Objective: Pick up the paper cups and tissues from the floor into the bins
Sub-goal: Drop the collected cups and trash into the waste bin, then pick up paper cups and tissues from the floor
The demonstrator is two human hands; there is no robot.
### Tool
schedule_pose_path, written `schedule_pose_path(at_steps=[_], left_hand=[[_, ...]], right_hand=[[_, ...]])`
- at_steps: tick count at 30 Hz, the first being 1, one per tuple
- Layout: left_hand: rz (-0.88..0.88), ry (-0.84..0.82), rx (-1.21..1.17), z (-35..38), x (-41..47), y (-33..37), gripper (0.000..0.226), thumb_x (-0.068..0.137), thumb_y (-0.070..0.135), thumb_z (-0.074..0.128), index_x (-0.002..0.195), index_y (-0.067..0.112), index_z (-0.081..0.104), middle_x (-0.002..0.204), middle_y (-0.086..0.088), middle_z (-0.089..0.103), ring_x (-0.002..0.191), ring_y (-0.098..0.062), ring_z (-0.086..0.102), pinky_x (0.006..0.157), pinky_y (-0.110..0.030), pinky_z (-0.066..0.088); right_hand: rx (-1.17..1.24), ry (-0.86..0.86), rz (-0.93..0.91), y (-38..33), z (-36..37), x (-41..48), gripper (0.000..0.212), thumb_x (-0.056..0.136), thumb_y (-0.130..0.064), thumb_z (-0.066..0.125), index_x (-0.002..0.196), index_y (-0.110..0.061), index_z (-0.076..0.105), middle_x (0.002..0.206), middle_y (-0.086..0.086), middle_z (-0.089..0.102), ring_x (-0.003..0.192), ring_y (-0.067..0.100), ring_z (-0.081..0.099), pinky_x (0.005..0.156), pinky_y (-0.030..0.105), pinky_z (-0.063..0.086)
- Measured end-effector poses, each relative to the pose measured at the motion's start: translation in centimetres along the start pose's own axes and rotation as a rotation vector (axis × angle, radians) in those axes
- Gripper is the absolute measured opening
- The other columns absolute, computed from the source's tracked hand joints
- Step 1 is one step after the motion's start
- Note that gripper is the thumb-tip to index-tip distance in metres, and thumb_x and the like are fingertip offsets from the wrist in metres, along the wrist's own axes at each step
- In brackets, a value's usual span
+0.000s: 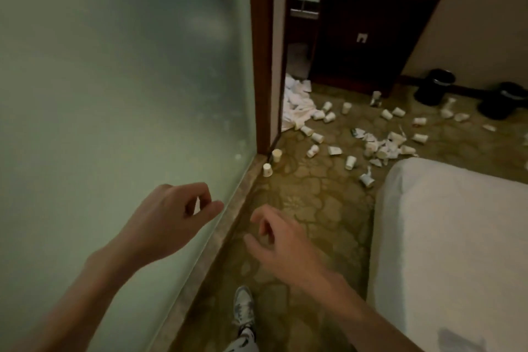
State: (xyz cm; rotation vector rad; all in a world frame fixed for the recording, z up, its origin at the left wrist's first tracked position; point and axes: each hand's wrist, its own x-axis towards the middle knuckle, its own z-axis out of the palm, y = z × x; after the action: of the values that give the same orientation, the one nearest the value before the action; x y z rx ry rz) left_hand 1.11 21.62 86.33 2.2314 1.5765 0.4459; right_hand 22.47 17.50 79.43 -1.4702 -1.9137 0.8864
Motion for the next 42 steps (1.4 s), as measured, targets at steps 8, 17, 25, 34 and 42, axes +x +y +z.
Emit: schedule_pose_path(at_steps=[8, 17, 25, 34, 42], left_hand=[[0.067, -0.186, -0.061, 4.1, 20.6, -4.5, 0.034, 0.091, 0.048, 0.062, 0.062, 0.031, 0.050, 0.043, 0.009, 0.046, 0.041, -0.005, 0.044, 0.041, -0.015, 0.026], [0.027, -0.407, -0.050, 11.7, 37.2, -8.0, 0.030, 0.093, 0.047, 0.059, 0.072, 0.026, 0.057, 0.056, 0.008, 0.050, 0.051, -0.006, 0.046, 0.049, -0.024, 0.031], [-0.146, -0.537, 0.024, 19.8, 52.3, -10.6, 0.032, 0.093, 0.037, 0.061, 0.065, 0.025, 0.051, 0.054, 0.010, 0.049, 0.051, -0.004, 0.046, 0.050, -0.023, 0.033], [-0.292, -0.602, 0.027, 38.5, 67.6, -18.7, 0.024, 0.094, 0.041, 0.060, 0.085, 0.018, 0.059, 0.067, -0.002, 0.062, 0.066, -0.024, 0.061, 0.059, -0.031, 0.043], [-0.384, -0.808, 0.063, 59.1, 74.0, -32.5, 0.029, 0.091, 0.033, 0.063, 0.114, 0.017, 0.058, 0.101, -0.009, 0.068, 0.099, -0.031, 0.062, 0.082, -0.030, 0.042]], right_hand=[[0.042, 0.092, 0.315, 5.4, -1.8, 16.1, 0.016, 0.092, -0.039, 0.060, 0.102, -0.031, 0.052, 0.085, -0.013, 0.051, 0.071, 0.003, 0.049, 0.058, 0.016, 0.039], [0.096, 0.178, 0.507, 15.4, -4.0, 28.4, 0.016, 0.090, -0.036, 0.063, 0.100, -0.028, 0.055, 0.077, -0.008, 0.054, 0.064, 0.004, 0.047, 0.058, 0.021, 0.040], [0.215, 0.055, 0.675, 28.5, -5.4, 41.3, 0.028, 0.089, -0.044, 0.062, 0.110, -0.028, 0.053, 0.080, -0.012, 0.056, 0.070, 0.002, 0.052, 0.056, 0.019, 0.035], [0.424, 0.030, 0.994, 48.3, -0.4, 52.9, 0.021, 0.090, -0.039, 0.059, 0.109, -0.031, 0.055, 0.088, -0.011, 0.060, 0.083, 0.010, 0.058, 0.067, 0.027, 0.044], [0.829, 0.078, 1.305, 65.1, 13.5, 58.8, 0.026, 0.093, -0.049, 0.056, 0.109, -0.030, 0.062, 0.112, 0.006, 0.066, 0.103, 0.028, 0.064, 0.094, 0.049, 0.052]])
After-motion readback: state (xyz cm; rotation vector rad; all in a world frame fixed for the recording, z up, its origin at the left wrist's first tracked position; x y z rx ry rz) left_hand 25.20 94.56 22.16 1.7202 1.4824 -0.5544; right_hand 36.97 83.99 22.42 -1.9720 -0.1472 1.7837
